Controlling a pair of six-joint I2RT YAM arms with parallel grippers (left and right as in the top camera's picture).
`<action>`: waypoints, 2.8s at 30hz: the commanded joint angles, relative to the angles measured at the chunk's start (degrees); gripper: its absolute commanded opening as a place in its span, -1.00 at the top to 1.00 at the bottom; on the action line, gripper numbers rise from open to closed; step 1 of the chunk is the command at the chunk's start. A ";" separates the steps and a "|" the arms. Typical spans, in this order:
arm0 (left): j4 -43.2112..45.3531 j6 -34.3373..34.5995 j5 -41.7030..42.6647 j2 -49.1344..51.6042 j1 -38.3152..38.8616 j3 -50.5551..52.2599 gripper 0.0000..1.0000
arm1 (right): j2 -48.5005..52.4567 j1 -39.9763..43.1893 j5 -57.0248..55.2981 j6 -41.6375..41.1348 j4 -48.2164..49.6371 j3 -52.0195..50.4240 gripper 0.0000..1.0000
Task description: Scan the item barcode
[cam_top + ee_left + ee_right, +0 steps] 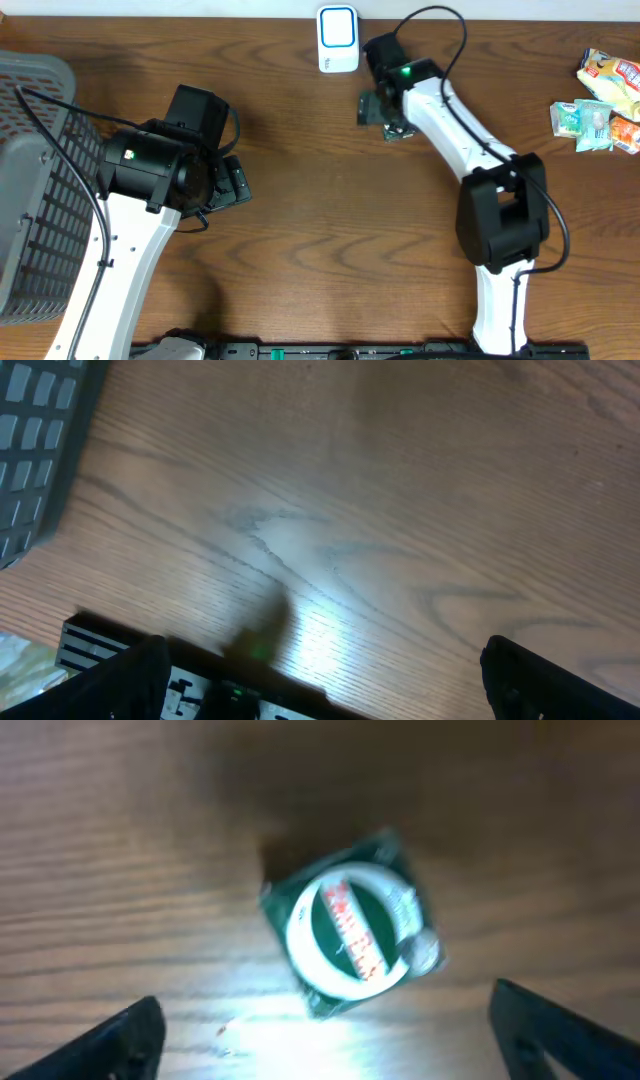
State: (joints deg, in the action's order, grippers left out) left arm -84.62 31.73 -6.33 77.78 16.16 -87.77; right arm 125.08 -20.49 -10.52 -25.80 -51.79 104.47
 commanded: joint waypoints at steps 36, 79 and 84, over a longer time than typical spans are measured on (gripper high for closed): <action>-0.15 0.52 -0.15 -0.31 -0.24 -0.26 -0.95 | 6.58 6.23 17.38 29.44 10.23 -3.34 -0.67; -0.15 0.52 -0.15 -0.31 -0.24 -0.26 -0.95 | 7.13 9.62 57.07 -13.20 30.29 -1.81 -0.12; -0.15 0.52 -0.15 -0.31 -0.24 -0.26 -0.95 | 7.15 9.70 55.78 -24.00 47.91 -1.81 -0.11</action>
State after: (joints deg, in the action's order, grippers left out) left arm -84.62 31.73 -6.33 77.78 16.16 -87.77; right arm 131.83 -10.92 42.68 -39.99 -7.77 102.02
